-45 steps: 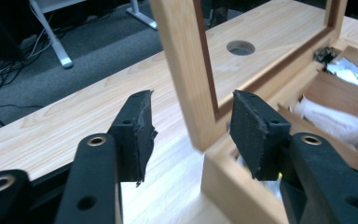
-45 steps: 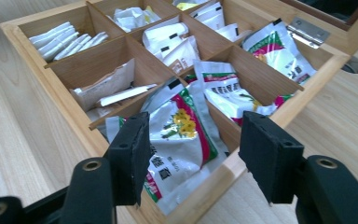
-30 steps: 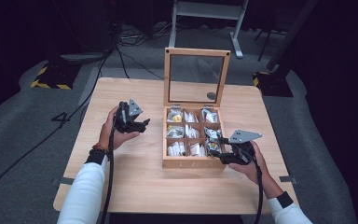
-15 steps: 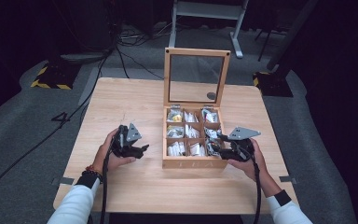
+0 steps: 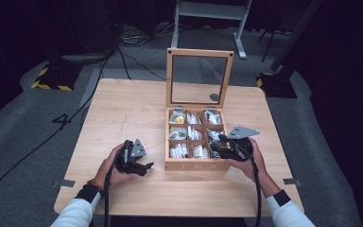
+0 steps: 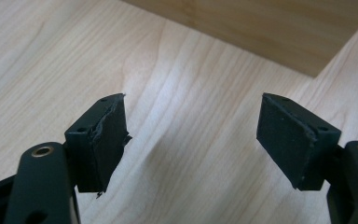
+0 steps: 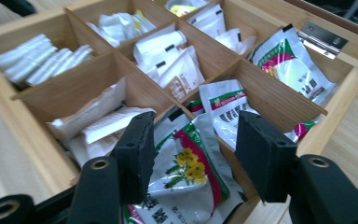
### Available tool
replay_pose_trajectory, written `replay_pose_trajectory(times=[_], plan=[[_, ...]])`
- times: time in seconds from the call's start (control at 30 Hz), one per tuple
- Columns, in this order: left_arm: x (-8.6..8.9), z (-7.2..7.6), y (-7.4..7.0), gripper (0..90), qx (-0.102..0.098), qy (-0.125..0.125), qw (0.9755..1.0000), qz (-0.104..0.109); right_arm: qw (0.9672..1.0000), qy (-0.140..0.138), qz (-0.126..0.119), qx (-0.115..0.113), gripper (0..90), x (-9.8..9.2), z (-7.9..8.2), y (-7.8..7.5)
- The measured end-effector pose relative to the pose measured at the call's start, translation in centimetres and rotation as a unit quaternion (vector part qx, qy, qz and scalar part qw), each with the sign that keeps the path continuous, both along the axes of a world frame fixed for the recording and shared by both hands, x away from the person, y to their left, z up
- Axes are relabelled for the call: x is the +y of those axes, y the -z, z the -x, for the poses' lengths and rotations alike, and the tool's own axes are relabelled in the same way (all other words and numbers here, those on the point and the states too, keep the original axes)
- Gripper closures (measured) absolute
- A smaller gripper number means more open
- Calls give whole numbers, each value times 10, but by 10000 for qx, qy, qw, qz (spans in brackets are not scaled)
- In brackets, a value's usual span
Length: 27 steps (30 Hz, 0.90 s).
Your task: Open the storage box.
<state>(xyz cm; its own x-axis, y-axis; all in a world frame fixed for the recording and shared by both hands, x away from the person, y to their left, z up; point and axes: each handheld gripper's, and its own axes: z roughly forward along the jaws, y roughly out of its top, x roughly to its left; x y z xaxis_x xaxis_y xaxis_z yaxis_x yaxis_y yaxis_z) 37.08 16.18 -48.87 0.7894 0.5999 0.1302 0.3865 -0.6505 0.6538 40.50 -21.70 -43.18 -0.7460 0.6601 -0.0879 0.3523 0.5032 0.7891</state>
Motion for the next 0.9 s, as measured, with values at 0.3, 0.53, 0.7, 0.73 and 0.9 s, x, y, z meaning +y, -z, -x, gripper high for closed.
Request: replay_pose_trajectory(times=[0.3, 0.53, 0.7, 0.73, 0.9], plan=[[1, 3, 6, 243, 44, 31, 10000, 7, 9990, 161, 375, -164, 510, 10, 3, 1], [4, 4, 7, 245, 57, 10, 10000, 69, 9975, 510, 488, -24, 516, 8, 8, 1], [3, 4, 7, 249, 57, 21, 10000, 75, 9978, 461, 327, 350, 603, 6, 5, 4], [3, 4, 7, 249, 59, 23, 10000, 76, 9977, 433, 320, 415, 621, 6, 4, 6], [3, 4, 8, 249, 108, 54, 9998, 153, 9971, 379, 244, 607, 666, 5, 1, 8]])
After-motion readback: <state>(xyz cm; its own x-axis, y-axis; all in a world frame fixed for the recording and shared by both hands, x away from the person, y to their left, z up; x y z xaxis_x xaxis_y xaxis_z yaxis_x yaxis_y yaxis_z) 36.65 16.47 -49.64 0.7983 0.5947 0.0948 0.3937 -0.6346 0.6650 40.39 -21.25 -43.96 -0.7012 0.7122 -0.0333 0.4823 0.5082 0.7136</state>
